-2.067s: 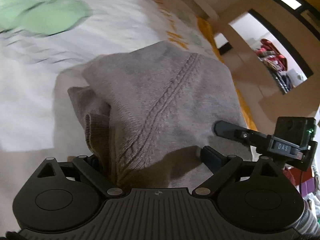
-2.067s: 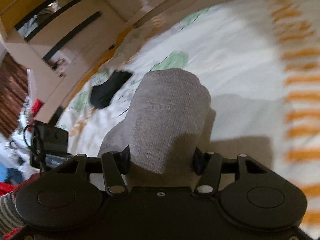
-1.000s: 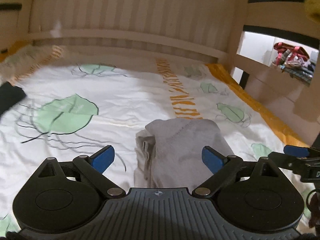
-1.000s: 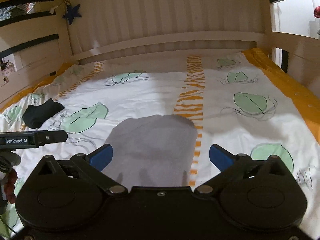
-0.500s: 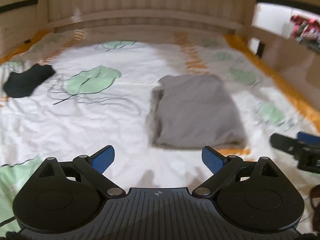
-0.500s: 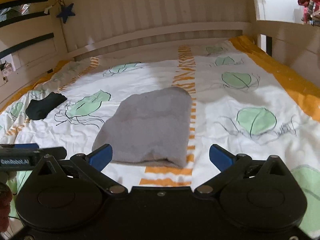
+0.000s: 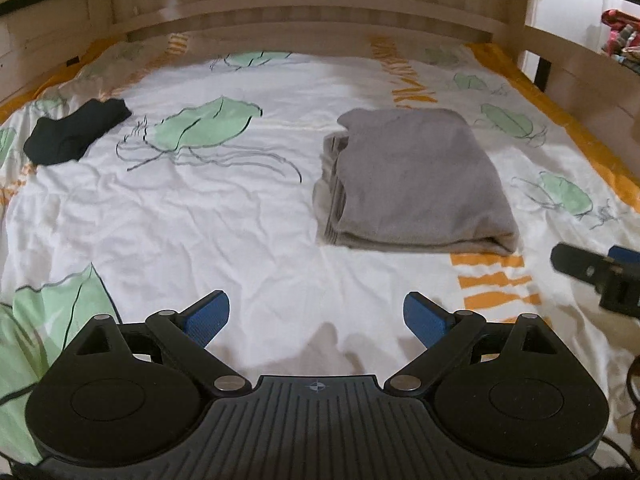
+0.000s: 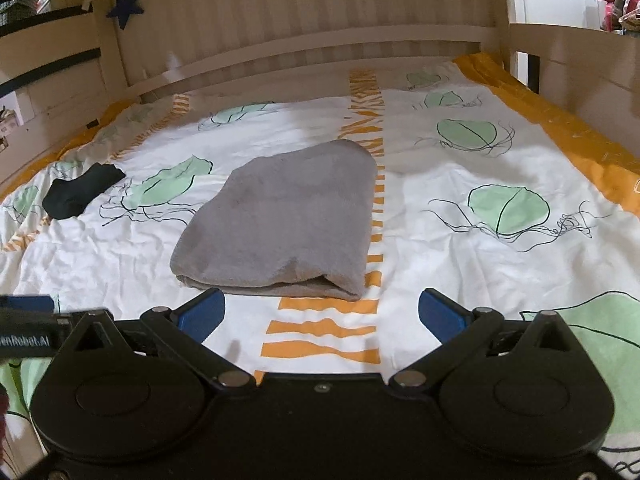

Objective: Fold large clothes

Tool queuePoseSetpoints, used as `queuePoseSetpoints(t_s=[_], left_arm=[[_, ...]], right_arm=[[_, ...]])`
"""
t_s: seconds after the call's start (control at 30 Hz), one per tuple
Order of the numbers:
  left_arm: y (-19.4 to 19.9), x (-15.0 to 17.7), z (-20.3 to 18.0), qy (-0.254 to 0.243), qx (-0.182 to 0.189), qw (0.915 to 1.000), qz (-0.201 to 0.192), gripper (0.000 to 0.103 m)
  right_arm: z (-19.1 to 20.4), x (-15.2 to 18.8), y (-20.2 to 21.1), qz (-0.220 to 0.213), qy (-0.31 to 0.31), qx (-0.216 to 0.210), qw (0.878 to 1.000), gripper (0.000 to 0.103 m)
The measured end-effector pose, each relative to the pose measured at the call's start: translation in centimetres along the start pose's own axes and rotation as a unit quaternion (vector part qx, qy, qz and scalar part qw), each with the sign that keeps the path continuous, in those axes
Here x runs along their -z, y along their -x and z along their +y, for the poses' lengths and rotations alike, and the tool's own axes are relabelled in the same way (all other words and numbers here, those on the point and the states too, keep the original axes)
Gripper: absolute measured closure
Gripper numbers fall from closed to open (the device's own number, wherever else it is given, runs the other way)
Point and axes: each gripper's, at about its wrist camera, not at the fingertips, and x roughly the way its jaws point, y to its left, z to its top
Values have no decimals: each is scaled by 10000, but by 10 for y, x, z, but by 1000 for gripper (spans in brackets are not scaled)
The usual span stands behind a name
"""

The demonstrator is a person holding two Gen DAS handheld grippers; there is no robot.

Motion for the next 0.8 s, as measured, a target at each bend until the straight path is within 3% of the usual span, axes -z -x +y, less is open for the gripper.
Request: queuePoseSetpoints(t_s=[0.8], left_arm=[[-2,9,-7,-45,46,9998,202,8]], right_arm=[[0,3,1,52,109,175,9998,0]])
